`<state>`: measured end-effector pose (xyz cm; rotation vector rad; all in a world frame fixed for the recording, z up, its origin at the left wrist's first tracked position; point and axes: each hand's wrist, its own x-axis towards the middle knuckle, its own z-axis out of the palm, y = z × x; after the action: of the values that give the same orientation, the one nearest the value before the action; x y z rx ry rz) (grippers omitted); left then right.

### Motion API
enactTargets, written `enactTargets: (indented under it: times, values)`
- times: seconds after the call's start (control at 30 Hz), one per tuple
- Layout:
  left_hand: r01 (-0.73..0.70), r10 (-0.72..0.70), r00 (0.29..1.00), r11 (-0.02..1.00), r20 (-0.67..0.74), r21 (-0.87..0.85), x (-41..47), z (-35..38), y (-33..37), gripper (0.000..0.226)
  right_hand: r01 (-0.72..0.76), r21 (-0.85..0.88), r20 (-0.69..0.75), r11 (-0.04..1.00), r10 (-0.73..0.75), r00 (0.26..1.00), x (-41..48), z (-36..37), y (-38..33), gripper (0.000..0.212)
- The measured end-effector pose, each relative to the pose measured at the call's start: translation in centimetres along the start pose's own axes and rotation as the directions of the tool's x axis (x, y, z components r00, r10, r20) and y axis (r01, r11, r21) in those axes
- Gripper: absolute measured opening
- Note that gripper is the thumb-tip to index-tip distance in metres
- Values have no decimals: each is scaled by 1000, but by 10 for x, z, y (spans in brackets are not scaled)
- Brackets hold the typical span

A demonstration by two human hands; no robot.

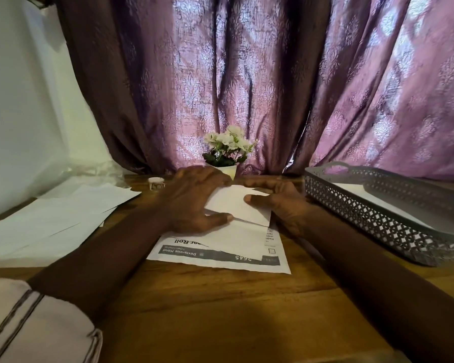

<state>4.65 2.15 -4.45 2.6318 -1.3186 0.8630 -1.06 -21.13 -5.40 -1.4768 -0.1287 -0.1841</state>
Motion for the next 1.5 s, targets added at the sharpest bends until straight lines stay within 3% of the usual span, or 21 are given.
enactTargets:
  times: [0.07,0.2,0.33,0.43,0.53,0.63,0.77,0.87,1.0,1.17,1.23,1.37,1.43,1.5]
  values:
    - [35,-35,999,999,26,-29,-1,7,5,78,51,-78,-31,996,-54,998,-3,3,-1,29]
    - [-15,5,993,996,-115,-85,7,20,13,40,138,-153,-15,979,-142,990,-1,10,2,25]
    - [9,-28,989,992,-146,-129,12,17,9,32,173,-186,-38,967,-183,982,0,11,0,23]
    - [51,-81,984,982,-160,-184,8,8,-5,33,175,-151,-98,973,-191,977,5,6,-3,20]
    - [66,-116,952,981,-283,-180,3,6,-16,24,177,22,-114,984,-173,978,6,1,-7,3]
    - [104,-187,905,968,-382,-227,1,5,-21,20,57,180,-93,982,-41,995,3,-1,-14,26]
    - [91,-173,893,973,-416,-210,3,3,-17,15,-110,98,-68,989,117,991,6,-3,-8,64]
    - [47,-104,911,987,-399,-151,2,1,-10,11,-122,63,-82,991,127,989,6,-2,-8,78]
    - [23,-65,946,991,-318,-134,1,2,-8,19,-115,68,12,991,115,993,7,-2,-4,44]
    - [42,-59,995,982,-85,-186,1,6,-1,67,-60,-55,-18,997,59,998,5,-1,0,38]
    - [84,-107,990,971,-93,-222,3,9,1,61,-48,-95,5,994,49,999,5,1,4,33]
    - [163,-169,976,985,-139,-55,4,5,1,53,94,-140,-5,986,-96,995,7,4,9,27]
    - [218,-221,973,975,-70,-51,2,5,-1,49,197,-480,-14,855,-232,973,8,5,10,19]
    - [276,-276,960,961,38,-3,-2,10,-7,51,221,-852,59,475,-332,941,4,9,11,23]
